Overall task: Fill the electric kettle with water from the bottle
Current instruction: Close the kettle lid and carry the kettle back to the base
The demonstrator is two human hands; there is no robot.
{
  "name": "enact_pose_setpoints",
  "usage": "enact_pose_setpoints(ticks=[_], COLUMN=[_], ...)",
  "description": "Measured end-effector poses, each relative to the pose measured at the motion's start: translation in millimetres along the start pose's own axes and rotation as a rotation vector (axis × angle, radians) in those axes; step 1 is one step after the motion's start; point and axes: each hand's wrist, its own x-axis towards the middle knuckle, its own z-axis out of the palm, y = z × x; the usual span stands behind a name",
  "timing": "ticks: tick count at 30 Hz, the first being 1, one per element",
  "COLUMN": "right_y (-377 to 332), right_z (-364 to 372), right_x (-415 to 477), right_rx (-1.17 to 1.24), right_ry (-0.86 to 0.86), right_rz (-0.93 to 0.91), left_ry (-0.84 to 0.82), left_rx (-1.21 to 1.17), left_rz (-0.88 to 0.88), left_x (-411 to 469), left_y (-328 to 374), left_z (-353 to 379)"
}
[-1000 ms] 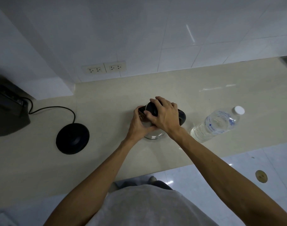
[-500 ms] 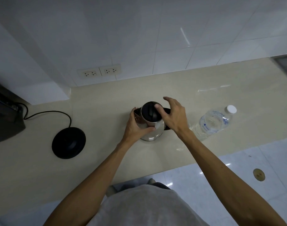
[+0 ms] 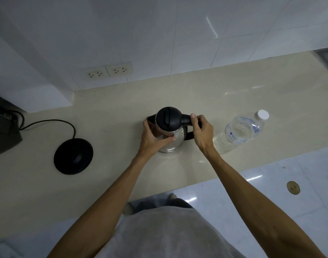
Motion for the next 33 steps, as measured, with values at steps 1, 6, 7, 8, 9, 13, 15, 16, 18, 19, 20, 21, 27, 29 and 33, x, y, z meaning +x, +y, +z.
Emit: enact_pose_setpoints(ticks=[1, 6, 7, 8, 9, 13, 15, 16, 18, 19, 20, 21, 27, 29, 33], right_y=[1, 1, 1, 1, 1, -3, -10, -13, -21, -26, -31, -36, -76, -89, -115], right_z=[2, 8, 9, 10, 11, 16, 19, 21, 27, 31, 36, 41, 93, 116, 168], right_x=[0, 2, 2, 2, 2, 1, -2, -4, -8, -11, -13, -17, -40, -50, -73], right_rx=[0.011, 0.060, 0.063, 0.063, 0.061, 0.045, 0.054, 0.065, 0.082, 0.085, 0.087, 0.088, 0.088, 0.093, 0.110], right_ry=[0.015, 0.057, 0.063, 0.071, 0.078, 0.076, 0.078, 0.079, 0.074, 0.067, 0.058, 0.047, -0.026, -0.042, -0.080], right_rz=[0.004, 0.024, 0.030, 0.032, 0.030, 0.025, 0.008, -0.002, -0.025, -0.035, -0.043, -0.048, -0.095, -0.101, -0.118], left_ry=[0.006, 0.050, 0.061, 0.072, 0.080, 0.097, 0.107, 0.111, 0.123, 0.129, 0.135, 0.140, 0.205, 0.227, 0.279], left_rx=[-0.003, -0.024, -0.031, -0.036, -0.042, -0.063, -0.063, -0.061, -0.059, -0.059, -0.057, -0.054, -0.058, -0.060, -0.057], left_rz=[0.000, -0.005, -0.006, -0.006, -0.007, -0.008, 0.003, 0.012, 0.031, 0.039, 0.044, 0.047, 0.071, 0.079, 0.084], left_x=[0, -2, -2, -2, -3, -8, -12, -14, -19, -21, -23, -26, -41, -46, -54], left_y=[0, 3, 3, 3, 3, 4, 7, 8, 11, 14, 16, 17, 18, 14, 3], left_z=[1, 4, 4, 4, 4, -1, -7, -10, -21, -28, -36, -44, -115, -142, -203])
